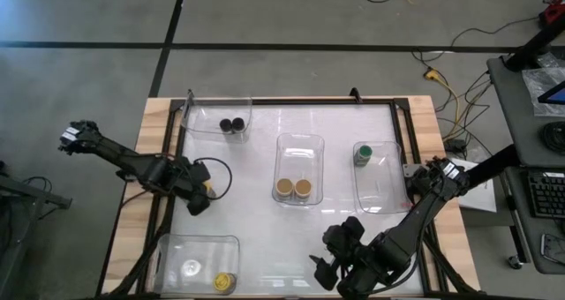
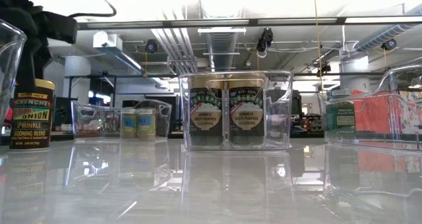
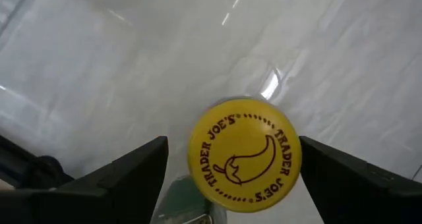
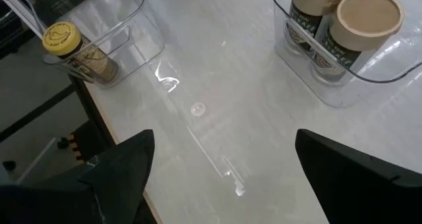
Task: Sort spices by type
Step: Put the yellow seasoning bottle into the bottom left transparent bin
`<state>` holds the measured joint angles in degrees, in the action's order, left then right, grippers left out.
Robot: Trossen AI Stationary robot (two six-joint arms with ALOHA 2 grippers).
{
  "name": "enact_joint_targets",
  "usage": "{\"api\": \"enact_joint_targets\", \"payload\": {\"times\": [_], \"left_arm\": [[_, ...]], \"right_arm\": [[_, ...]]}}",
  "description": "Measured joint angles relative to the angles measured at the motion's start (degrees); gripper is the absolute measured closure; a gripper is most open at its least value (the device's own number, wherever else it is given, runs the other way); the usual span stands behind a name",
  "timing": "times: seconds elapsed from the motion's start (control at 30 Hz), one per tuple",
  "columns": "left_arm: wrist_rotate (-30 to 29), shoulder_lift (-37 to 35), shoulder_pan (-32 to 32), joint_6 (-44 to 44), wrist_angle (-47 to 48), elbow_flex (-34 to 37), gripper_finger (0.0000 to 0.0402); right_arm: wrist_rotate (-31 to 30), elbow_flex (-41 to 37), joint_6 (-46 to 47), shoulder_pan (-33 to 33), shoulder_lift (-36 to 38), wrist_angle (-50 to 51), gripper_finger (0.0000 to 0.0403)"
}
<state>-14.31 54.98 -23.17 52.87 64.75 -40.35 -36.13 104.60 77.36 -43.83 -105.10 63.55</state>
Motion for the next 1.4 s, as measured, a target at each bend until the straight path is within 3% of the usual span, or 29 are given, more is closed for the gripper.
{"api": "enact_joint_targets", "payload": {"times": [0.1, 0.4, 0.63, 0.97, 1.1, 1.4], "left_arm": [[1.77, 0.0, 0.1, -0.36, -2.17, 0.68, 0.01], [0.37, 0.26, 0.19, 0.19, -5.22, 1.06, 0.0186], [1.42, 0.26, 0.19, -0.36, -4.77, 0.29, 0.0182], [2.96, 0.27, -1.45, -5.91, -3.0, -16.38, 0.0188], [2.88, 1.41, -3.98, -3.61, -0.54, -23.76, 0.0188], [2.89, 10.58, -22.27, 2.68, -0.11, -36.39, 0.0188]], "right_arm": [[-0.01, 0.0, -0.02, 0.0, 0.0, 0.0, 0.0044], [0.01, -0.02, -0.46, 0.0, 0.0, 0.0, 0.0044], [0.02, -0.02, -0.46, 0.0, 0.0, 0.0, 0.0044], [0.06, -0.02, -0.73, 0.0, 0.0, 0.0, 0.0044], [0.05, -0.02, -1.51, 0.0, 0.0, 0.0, 0.0044], [0.03, -0.02, -1.88, 0.0, 0.0, 0.07, 0.0044]]}}
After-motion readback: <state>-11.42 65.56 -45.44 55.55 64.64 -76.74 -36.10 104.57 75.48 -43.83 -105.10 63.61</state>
